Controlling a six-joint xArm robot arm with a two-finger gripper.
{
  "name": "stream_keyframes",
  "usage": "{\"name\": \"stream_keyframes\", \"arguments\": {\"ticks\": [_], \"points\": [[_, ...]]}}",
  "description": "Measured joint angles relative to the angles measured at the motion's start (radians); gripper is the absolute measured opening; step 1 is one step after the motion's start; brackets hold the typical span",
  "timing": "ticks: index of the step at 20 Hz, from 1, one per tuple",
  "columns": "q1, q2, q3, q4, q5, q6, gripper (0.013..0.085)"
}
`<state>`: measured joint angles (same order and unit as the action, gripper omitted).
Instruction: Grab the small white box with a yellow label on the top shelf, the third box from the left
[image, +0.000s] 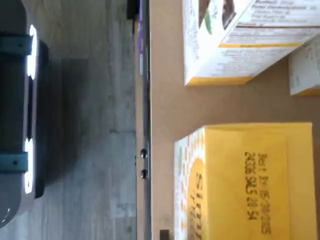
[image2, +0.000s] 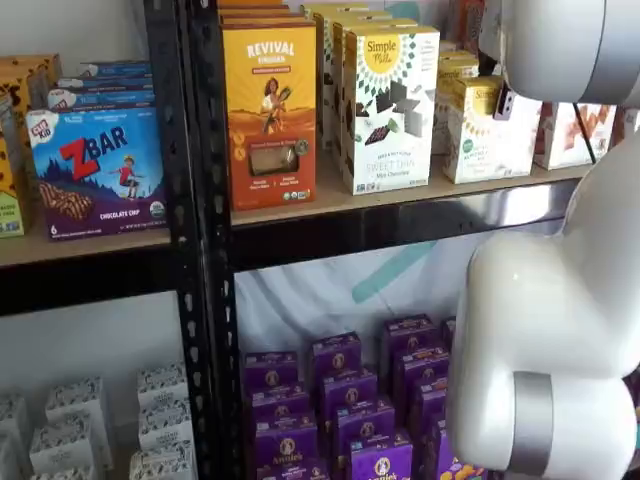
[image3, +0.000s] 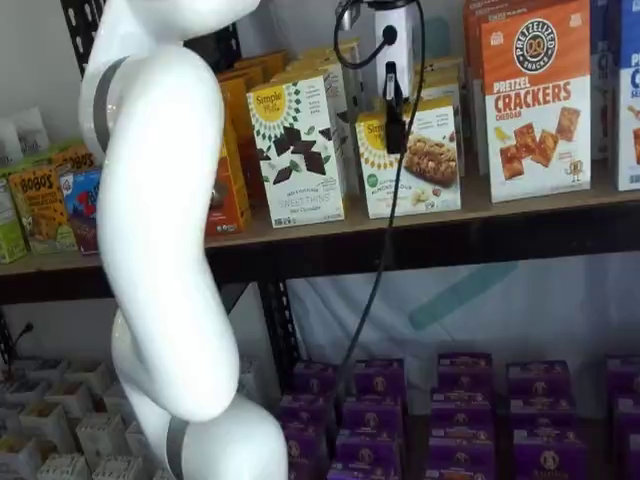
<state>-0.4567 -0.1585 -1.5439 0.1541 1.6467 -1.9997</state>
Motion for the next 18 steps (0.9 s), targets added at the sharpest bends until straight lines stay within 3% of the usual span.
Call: {"name": "stream_keyframes", "arguments": {"ticks": [3,6,9,10,15,18], "points": [[-0.004,-0.014,0.022,0.013,-0.027,-0.004,0.053],[-0.008,-0.016,0.023,0.024,-0.028,-0.007,0.041],[-0.013,-0.014,0.018,0.03,-0.021,-0.01,0.041],[-0.014,-0.014,0.017,0.032,-0.019,-0.01,0.037],[-0.018,-0.011,0.001,0.031,0.019,-0.011,0.037],[-0.028,-0.032,-0.007,0.018,0.094,-0.016,0.037]]}}
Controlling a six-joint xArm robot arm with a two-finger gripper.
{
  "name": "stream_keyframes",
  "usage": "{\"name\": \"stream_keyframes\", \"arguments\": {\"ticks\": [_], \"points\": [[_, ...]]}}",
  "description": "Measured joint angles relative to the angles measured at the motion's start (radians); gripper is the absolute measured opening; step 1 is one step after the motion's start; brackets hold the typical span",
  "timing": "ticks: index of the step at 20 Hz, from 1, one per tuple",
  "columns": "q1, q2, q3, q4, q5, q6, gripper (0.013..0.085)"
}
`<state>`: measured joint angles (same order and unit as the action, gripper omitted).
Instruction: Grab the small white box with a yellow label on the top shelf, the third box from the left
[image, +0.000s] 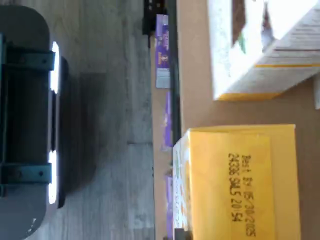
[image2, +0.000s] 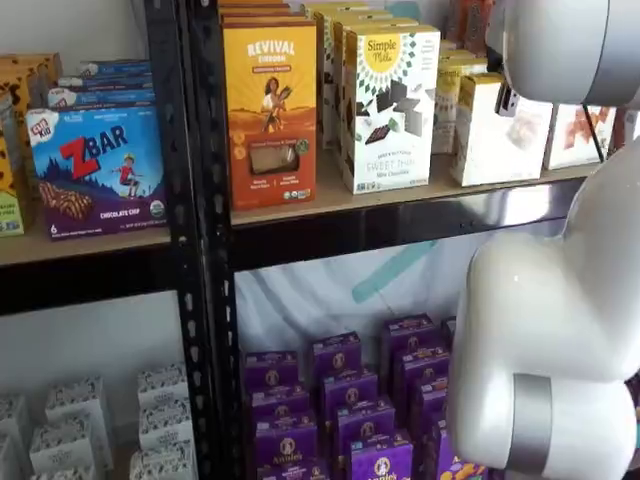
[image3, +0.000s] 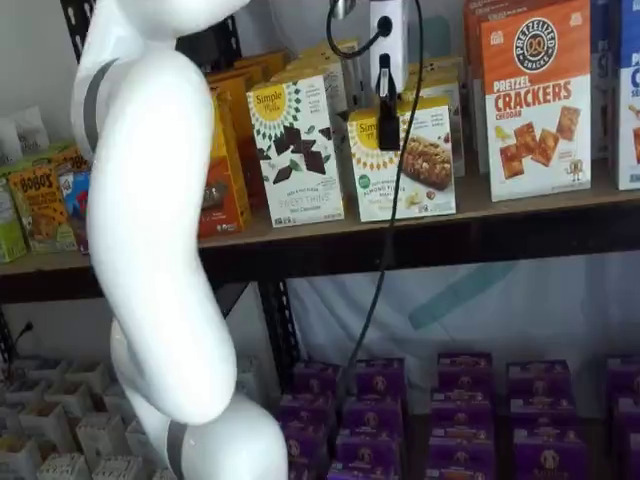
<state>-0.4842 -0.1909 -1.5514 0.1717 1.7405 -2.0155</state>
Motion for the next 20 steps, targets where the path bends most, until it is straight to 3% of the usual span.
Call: {"name": "stream_keyframes", "arguments": {"ticks": [7,12,20], "points": [[-0.023,-0.118,0.081,-0.012,0.08,-0.019,0.037],[0.001,-0.263,0.2,-0.038,0.146,0.002,0.037],[0.023,-0.408,0.325,-0.048,0.173,0.023,0.037]]}}
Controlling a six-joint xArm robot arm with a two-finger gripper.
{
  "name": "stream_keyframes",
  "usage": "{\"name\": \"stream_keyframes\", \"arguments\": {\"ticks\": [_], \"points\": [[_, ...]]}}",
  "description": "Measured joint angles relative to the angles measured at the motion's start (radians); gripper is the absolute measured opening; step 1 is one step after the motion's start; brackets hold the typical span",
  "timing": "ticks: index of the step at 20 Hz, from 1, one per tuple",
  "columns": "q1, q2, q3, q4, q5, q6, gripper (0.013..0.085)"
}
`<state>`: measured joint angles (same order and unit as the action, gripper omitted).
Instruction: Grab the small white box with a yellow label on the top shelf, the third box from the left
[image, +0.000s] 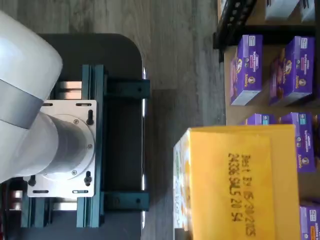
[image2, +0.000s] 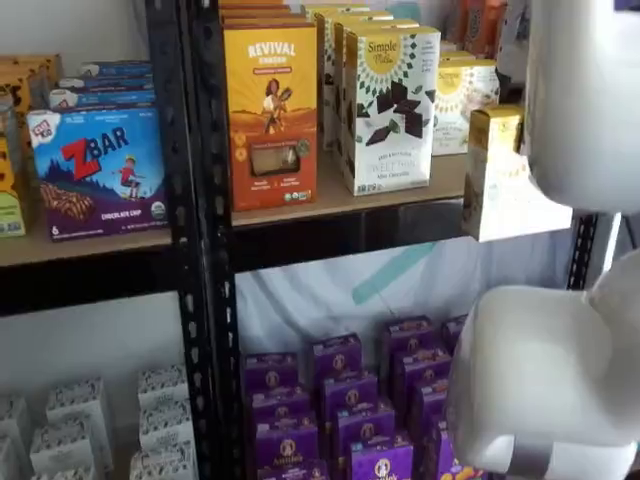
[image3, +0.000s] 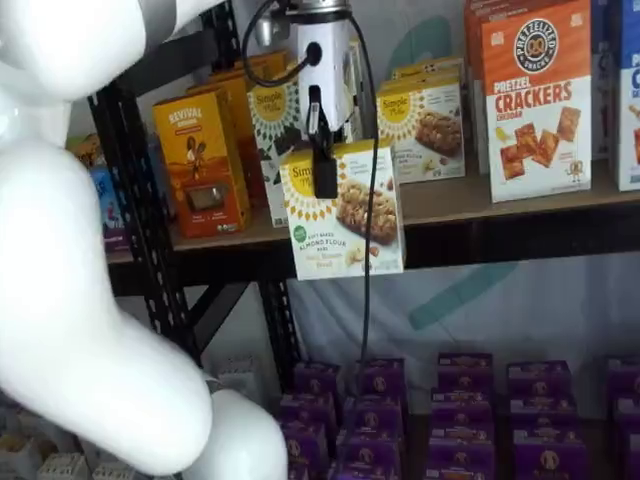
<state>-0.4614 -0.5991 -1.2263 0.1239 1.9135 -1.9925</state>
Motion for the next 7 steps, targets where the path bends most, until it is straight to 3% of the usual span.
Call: {"name": "stream_keyframes", "arguments": {"ticks": [7], "points": [[-0.002,-0.063,0.056,0.005,0.016,0.001,0.037]]}}
